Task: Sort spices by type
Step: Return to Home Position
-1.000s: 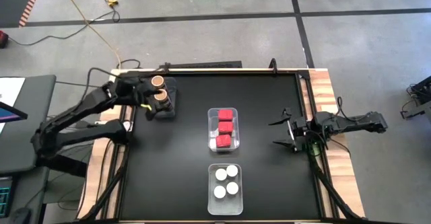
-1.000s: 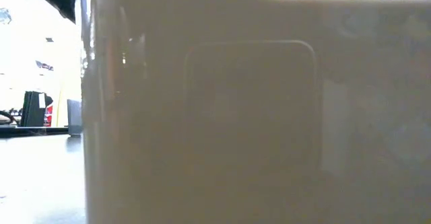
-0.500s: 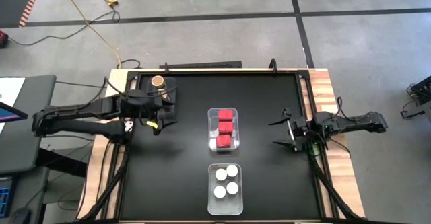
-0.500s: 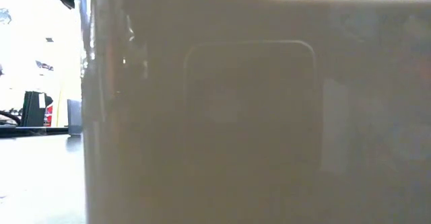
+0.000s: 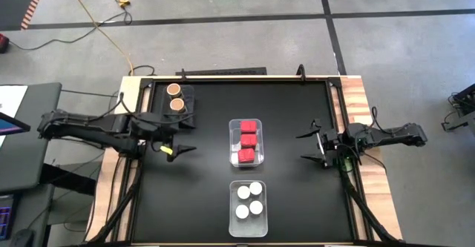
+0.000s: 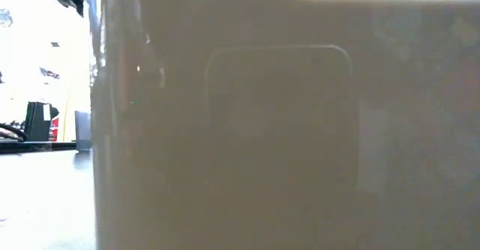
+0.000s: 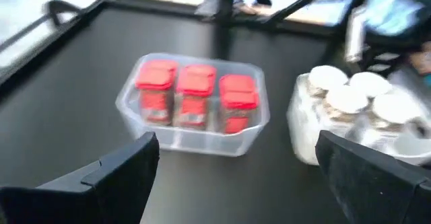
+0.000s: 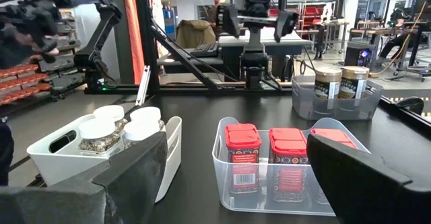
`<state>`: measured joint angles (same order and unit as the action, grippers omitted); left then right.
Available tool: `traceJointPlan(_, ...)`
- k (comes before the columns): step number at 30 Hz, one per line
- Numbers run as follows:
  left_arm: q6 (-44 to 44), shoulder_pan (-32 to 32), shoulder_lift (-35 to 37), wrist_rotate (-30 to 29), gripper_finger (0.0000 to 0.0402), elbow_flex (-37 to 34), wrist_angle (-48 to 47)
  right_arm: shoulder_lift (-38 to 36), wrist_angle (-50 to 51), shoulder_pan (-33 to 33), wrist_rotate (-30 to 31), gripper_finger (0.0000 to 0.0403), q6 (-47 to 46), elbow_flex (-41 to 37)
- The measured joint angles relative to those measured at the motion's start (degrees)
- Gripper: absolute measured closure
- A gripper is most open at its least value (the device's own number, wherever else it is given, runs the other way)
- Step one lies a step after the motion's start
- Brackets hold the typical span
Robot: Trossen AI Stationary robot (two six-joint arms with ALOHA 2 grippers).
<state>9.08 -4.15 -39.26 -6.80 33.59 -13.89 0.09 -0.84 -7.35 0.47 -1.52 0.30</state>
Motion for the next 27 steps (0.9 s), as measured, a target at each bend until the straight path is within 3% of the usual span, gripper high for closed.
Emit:
traceJointPlan(5, 1.6, 0.0, 7.09, 2.59, 0.0019, -9.01, 9.21, 0.0, 0.0, 0.0, 0.0, 0.0019, 0.0, 0.0)
traceJointPlan(19, -0.91, -0.01, 33.14, 0.29, 0.0019, -21.15, 8.51, -0.02, 0.0, 0.0, 0.0, 0.0019, 0.0, 0.0)
traceJointPlan(24, -1.79, -0.01, 39.27, -0.75, 0.0019, -24.74, 8.24, 0.0, 0.0, 0.02, 0.0, 0.0019, 0.0, 0.0)
traceJointPlan(27, -2.43, -0.01, 39.02, -0.81, 0.0019, -25.62, 7.88, 0.0, 0.0, 0.0, 0.0, 0.0019, 0.01, 0.01)
